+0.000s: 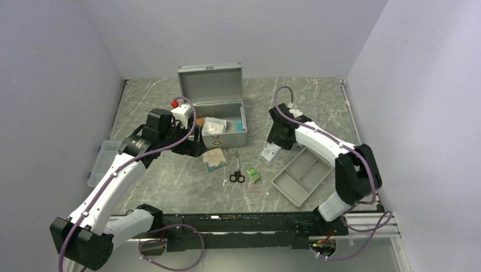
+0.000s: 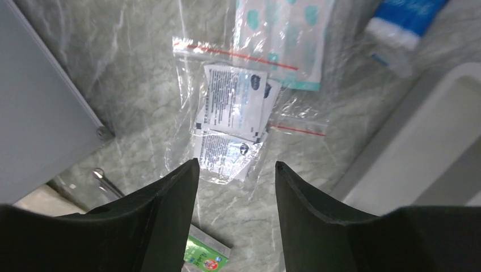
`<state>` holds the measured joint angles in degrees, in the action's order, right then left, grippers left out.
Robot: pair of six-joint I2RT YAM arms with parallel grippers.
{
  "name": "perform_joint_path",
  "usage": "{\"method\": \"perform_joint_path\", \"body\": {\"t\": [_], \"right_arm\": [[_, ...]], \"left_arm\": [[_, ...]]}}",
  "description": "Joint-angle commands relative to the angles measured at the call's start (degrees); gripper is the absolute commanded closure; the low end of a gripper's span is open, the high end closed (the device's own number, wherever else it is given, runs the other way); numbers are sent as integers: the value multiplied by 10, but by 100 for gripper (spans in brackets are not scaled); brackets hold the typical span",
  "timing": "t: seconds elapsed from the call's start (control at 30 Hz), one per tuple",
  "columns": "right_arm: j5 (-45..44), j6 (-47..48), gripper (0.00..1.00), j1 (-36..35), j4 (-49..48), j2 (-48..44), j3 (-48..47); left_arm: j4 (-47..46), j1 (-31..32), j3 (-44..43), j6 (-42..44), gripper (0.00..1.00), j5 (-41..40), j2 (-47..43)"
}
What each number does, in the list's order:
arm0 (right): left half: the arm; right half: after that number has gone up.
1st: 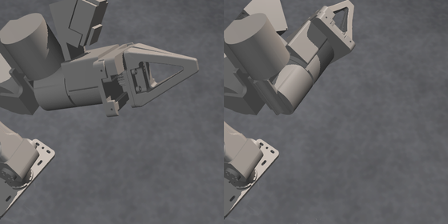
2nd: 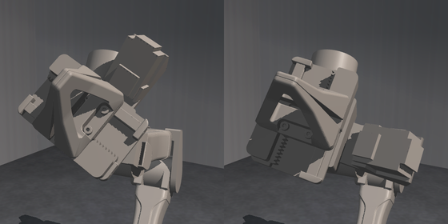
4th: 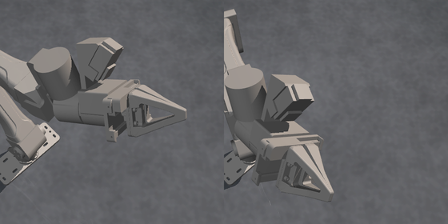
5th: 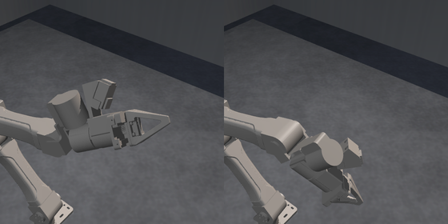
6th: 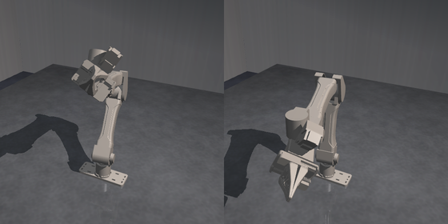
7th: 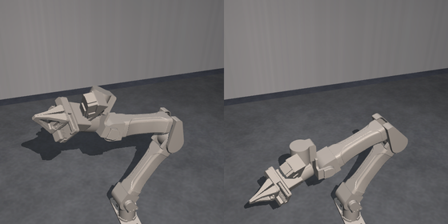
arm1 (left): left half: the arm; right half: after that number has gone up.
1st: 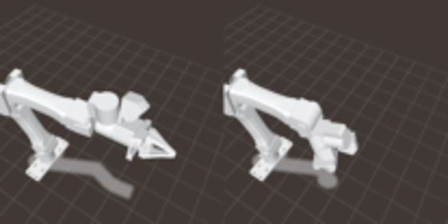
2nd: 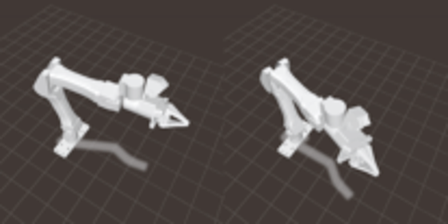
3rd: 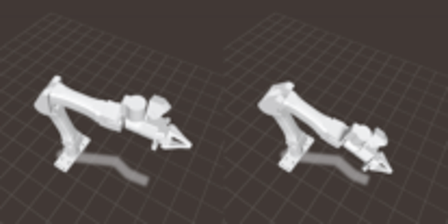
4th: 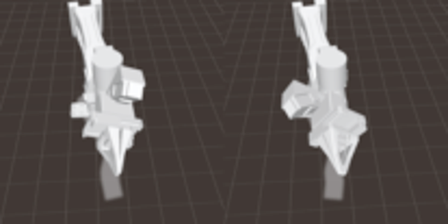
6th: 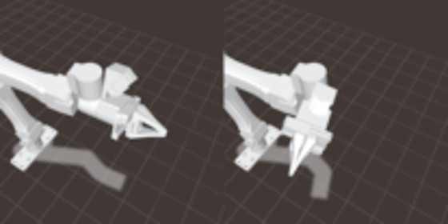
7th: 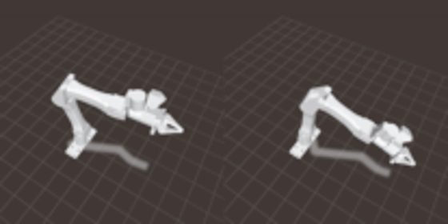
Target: Organize the medicine kit
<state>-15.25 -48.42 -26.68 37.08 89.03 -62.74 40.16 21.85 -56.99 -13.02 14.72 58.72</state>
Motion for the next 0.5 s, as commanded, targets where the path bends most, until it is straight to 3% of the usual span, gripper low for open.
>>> {"method": "perform_joint_path", "body": {"t": [0.0,0.47], "right_arm": [[7,-12,46,-23,-21,48,-28],[12,-37,53,-30,-43,114,-32]], "left_arm": [[-6,2,1,1,1,-3,-4],[-6,2,2,1,0,-4,-6]]}}
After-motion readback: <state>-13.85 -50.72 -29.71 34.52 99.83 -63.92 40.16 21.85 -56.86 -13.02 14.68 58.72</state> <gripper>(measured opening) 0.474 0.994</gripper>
